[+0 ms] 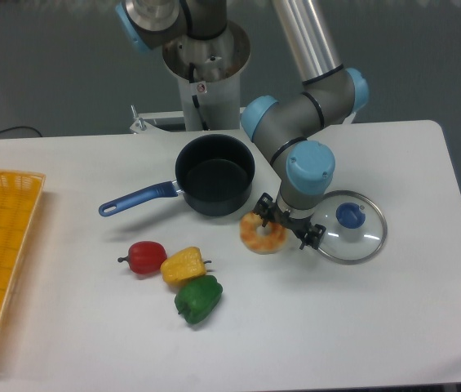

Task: Pick up the donuts
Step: 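Lower the gripper around the orange donut and close on it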

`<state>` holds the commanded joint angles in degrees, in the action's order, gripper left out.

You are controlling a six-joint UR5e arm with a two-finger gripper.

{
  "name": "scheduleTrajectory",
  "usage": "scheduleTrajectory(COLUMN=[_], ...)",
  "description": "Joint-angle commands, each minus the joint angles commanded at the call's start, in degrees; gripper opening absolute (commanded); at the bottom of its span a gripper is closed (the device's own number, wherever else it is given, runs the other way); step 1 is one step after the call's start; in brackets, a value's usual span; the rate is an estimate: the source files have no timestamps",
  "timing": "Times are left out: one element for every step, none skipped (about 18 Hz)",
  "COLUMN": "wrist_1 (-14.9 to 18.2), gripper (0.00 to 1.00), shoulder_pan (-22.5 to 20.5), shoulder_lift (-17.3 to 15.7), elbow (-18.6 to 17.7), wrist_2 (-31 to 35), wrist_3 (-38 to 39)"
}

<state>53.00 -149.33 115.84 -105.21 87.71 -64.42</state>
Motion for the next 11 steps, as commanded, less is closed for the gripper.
scheduleTrajectory(wrist_1=[0.1, 0.0, 0.1, 0.1, 0.1, 0.1, 0.1, 0.1, 0.1, 0.0, 0.0], gripper=[0.92, 0.89, 0.83, 0.74, 0.7, 0.65, 0.61, 0.61, 0.6, 0.6, 0.6], shoulder_pan=[0.0, 0.1, 0.2, 0.2, 0.3, 0.4, 0.4, 0.4, 0.4, 0.4, 0.4], shoulder_lift=[-0.1, -0.1, -0.1, -0.1, 0.0, 0.0, 0.0, 0.0, 0.0, 0.0, 0.0], elbow=[0.0, 0.0, -0.1, -0.1, -0.1, -0.1, -0.1, -0.1, -0.1, -0.1, -0.1], wrist_2=[0.0, 0.0, 0.0, 0.0, 0.0, 0.0, 0.0, 0.0, 0.0, 0.0, 0.0], wrist_3=[0.1, 0.2, 0.2, 0.2, 0.2, 0.3, 0.3, 0.3, 0.2, 0.2, 0.2])
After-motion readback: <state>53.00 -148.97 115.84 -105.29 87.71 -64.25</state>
